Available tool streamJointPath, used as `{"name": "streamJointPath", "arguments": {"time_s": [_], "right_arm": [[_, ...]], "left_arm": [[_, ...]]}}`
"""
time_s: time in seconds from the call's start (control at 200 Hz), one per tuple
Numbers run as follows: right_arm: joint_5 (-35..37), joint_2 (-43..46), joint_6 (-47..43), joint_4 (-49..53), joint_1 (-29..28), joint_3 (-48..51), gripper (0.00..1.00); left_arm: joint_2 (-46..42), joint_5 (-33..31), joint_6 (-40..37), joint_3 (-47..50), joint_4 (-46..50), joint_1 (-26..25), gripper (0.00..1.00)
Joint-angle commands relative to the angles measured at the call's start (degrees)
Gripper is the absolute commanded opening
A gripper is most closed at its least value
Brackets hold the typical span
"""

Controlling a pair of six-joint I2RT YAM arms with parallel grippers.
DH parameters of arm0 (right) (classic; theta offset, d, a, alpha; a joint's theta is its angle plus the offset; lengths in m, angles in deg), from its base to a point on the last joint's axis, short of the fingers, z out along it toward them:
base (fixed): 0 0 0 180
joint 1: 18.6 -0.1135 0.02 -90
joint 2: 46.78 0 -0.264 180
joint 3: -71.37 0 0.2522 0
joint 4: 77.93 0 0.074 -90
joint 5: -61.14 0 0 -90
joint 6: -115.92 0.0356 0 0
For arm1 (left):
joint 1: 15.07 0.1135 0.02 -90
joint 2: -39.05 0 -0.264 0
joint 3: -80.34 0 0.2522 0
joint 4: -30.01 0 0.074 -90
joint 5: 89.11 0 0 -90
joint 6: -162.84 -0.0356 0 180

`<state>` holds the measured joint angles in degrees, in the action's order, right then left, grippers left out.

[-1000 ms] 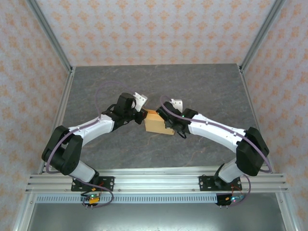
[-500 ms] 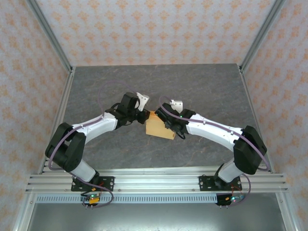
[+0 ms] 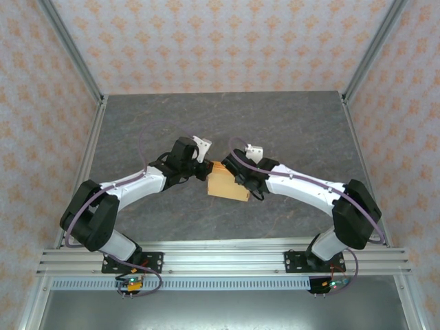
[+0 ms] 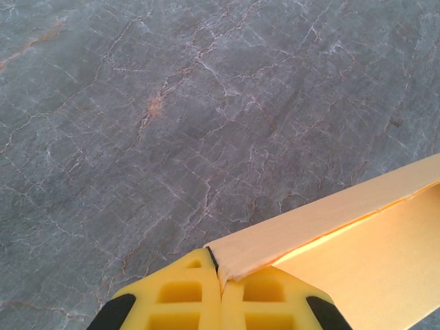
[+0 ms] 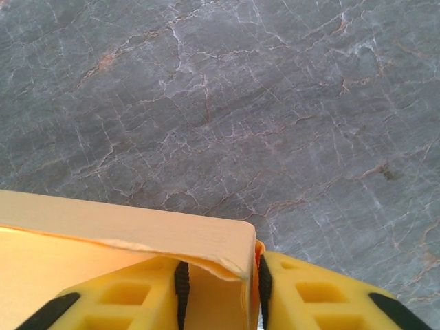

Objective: Fold the paper box

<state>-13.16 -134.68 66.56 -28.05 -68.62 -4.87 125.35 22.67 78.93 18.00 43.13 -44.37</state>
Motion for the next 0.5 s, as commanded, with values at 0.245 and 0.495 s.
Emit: {"name": "streamJointPath", "arguments": {"time_s": [0.245, 0.495], "right_arm": [[8.6, 2.8, 3.6, -5.0, -1.2, 5.2, 0.27], [13.1, 2.2, 3.5, -5.6, -2.6, 5.8, 0.26]], "left_arm": [[-4.6, 0.2, 8.8, 0.5, -5.2, -1.3, 0.0], [-4.8, 0.4, 11.0, 0.1, -4.7, -1.8, 0.0]]}}
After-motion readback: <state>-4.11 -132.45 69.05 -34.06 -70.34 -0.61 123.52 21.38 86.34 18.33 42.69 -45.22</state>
